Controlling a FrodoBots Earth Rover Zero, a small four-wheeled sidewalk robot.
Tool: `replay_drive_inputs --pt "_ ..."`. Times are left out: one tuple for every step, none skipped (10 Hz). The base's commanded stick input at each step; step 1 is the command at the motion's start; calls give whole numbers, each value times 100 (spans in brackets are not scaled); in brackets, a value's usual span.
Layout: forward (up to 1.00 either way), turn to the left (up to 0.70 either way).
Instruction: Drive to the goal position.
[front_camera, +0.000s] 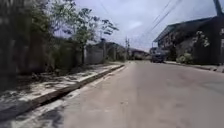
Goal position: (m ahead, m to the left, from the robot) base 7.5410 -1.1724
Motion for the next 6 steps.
replay_drive_inputs --pt "100 0" --pt "100 0" --pt "100 0" --pt "100 0" --pt "100 0" --pt "100 -17"
